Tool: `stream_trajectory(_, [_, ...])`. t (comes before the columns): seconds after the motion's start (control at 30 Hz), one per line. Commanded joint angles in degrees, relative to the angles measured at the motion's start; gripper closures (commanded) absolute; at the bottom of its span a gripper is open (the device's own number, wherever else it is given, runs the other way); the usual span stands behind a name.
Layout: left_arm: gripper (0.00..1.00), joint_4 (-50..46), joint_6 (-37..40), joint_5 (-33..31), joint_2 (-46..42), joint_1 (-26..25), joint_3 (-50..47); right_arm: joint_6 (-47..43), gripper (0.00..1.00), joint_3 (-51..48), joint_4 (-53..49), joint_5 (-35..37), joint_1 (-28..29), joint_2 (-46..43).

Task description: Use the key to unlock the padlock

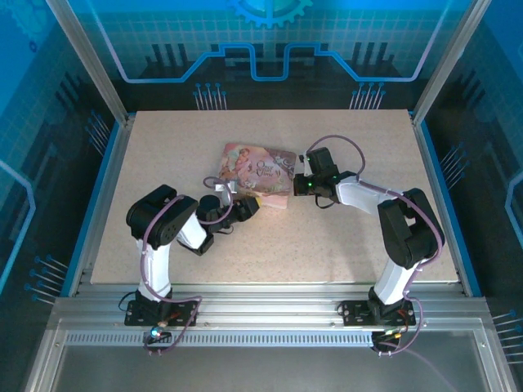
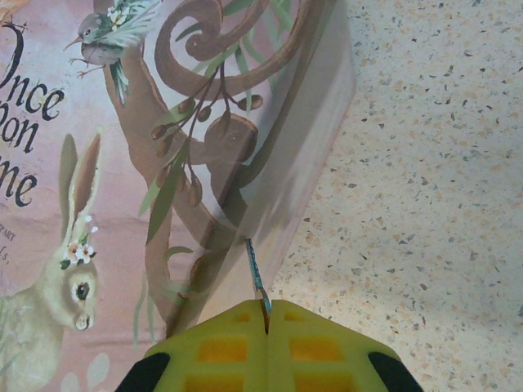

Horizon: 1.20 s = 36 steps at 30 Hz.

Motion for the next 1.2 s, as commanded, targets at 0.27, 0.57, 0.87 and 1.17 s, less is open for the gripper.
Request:
stream_trajectory(0.27, [0.74,0.0,-1.4,1.5,1.5,0.6,0.3,0.2,1.00,-0.3,0.7,-0.6,1.2,-0.1])
stream_trajectory(0.57, [0.83,0.1,-2.0,2.4,1.5,0.8,-1.7,-0.2,1.00,0.1,0.4,-0.3,1.1,-0.1])
stream_trajectory(0.87, [0.87,-0.8,-4.3,4.0,0.9,1.0,-4.1,-1.0,1.00,2.9,-0.4,-0.6,0.5,1.6])
stream_trajectory(1.17, [0.87,-6.8,-4.9,5.8,-1.9,0.8,-3.7,-2.4,1.00,10.6,-3.4,-0.1,0.0,6.6])
